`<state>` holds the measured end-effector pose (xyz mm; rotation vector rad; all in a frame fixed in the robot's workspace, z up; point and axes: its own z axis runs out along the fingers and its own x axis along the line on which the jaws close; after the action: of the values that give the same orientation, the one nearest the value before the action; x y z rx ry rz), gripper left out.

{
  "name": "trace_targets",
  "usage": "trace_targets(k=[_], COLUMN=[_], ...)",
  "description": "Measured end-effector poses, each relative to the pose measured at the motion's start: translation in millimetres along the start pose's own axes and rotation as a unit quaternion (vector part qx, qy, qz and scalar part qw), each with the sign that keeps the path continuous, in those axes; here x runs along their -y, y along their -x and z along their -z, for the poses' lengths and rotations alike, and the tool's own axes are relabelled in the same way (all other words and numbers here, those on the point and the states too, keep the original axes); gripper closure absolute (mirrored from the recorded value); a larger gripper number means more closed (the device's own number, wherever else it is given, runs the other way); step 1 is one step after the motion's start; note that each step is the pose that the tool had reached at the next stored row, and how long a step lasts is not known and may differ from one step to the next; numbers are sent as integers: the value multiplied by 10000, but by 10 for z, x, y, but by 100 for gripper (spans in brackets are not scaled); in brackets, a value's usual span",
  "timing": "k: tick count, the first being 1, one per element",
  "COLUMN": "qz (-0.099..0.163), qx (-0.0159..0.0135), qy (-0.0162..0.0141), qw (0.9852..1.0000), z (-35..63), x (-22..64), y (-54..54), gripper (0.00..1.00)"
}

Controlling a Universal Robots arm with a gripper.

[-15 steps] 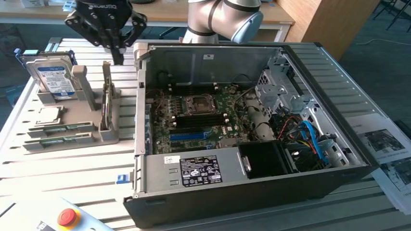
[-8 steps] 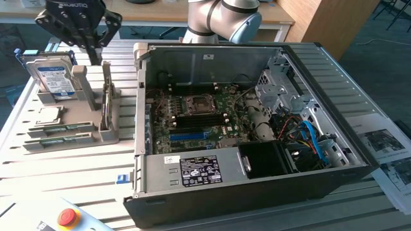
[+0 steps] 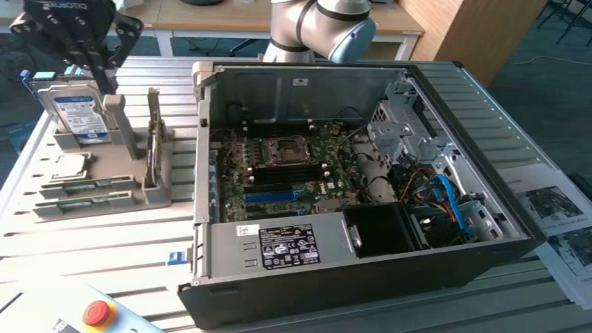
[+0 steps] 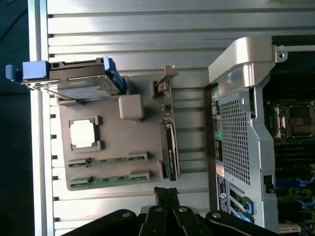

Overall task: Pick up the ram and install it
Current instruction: 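Reach for the ram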

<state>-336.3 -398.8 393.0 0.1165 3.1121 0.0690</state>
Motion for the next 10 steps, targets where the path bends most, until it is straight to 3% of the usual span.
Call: trace_targets(k=[7,10], qz=[0,0], qx=[0,0], qy=[0,0], qw=[10000,10000], z=[7,8], x=[20,23], y=[-274,-304], gripper=[90,90])
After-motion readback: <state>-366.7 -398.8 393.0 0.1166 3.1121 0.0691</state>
